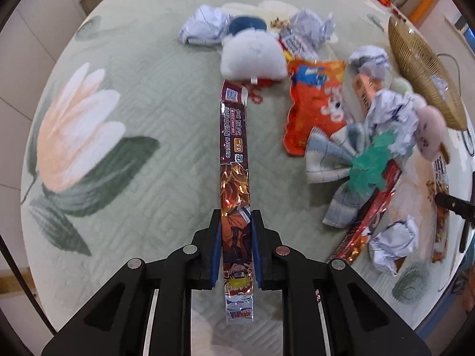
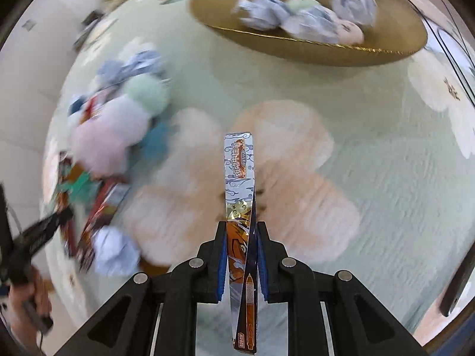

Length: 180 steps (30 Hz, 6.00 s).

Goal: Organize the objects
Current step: 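Carry candy bar boxes in both grippers to the plate and release them, then grasp red candy bar with left gripper while right gripper grasps paper ball, then carry red candy bar and paper ball to the plate and release both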

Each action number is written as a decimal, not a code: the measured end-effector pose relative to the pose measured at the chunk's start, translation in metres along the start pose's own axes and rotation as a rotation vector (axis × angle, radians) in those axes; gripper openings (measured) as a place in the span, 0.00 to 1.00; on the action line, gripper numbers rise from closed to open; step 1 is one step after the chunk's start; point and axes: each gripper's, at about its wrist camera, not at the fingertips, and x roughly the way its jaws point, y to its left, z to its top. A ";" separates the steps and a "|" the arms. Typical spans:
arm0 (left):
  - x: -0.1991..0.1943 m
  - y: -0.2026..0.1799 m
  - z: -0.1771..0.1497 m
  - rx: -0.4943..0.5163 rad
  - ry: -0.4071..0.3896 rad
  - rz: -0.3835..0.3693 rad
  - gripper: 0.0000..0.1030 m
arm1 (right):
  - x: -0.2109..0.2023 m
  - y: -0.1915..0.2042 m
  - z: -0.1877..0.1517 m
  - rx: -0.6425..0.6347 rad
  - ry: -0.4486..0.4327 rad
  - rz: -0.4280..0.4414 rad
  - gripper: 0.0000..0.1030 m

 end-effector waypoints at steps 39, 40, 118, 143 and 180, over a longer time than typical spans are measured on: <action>-0.092 -0.236 0.222 0.198 -0.281 -0.491 0.14 | -0.161 -0.047 0.166 0.111 -0.390 0.066 0.16; -0.088 -0.246 0.225 0.202 -0.279 -0.503 0.14 | -0.165 -0.050 0.172 0.121 -0.399 0.069 0.16; 0.006 -0.117 -0.017 0.214 0.076 -0.170 0.20 | 0.005 0.052 0.000 -0.087 0.138 0.084 0.42; -0.010 -0.144 -0.028 0.184 0.112 -0.314 0.13 | -0.007 0.024 0.002 -0.024 0.115 0.124 0.42; -0.072 -0.308 0.225 0.281 -0.176 -0.477 0.35 | -0.171 -0.079 0.190 0.148 -0.420 0.105 0.43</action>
